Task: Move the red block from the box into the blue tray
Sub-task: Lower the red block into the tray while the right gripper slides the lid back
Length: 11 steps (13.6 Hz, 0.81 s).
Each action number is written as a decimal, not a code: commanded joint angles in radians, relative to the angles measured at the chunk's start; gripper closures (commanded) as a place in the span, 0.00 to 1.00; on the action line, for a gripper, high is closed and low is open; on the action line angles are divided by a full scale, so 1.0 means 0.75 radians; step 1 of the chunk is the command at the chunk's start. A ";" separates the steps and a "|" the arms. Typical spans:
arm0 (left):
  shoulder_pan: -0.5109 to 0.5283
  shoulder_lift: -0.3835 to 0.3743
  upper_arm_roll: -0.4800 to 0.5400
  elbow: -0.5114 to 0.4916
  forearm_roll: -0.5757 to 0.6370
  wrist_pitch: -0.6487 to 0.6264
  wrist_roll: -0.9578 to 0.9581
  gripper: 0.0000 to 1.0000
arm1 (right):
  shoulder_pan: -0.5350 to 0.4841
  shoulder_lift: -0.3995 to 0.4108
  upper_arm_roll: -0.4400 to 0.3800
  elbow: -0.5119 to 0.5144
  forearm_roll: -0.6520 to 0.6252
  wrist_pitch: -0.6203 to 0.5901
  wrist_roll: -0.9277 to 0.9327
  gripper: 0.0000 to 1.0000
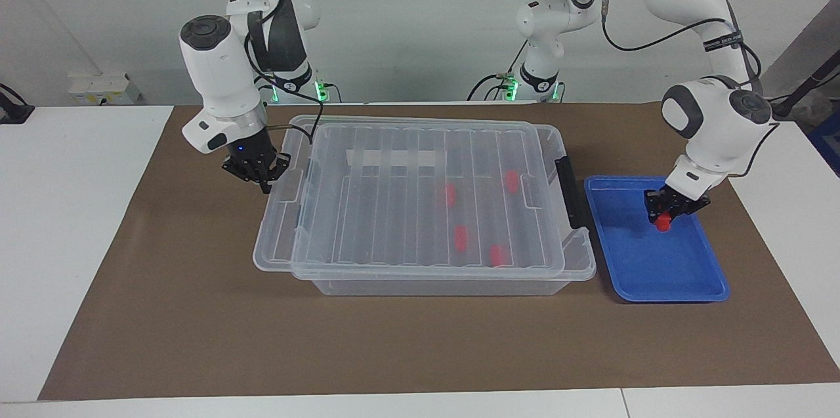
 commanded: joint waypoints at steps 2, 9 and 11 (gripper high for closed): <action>0.010 -0.014 0.003 -0.117 0.021 0.125 -0.043 1.00 | 0.033 -0.027 0.005 -0.038 0.023 0.015 -0.024 1.00; 0.000 -0.024 0.003 -0.101 0.021 0.097 -0.055 0.00 | 0.046 -0.027 0.005 -0.036 0.032 0.017 -0.030 1.00; -0.008 -0.093 0.003 -0.038 0.021 -0.072 -0.065 0.00 | 0.046 -0.027 0.005 -0.036 0.032 0.015 -0.032 1.00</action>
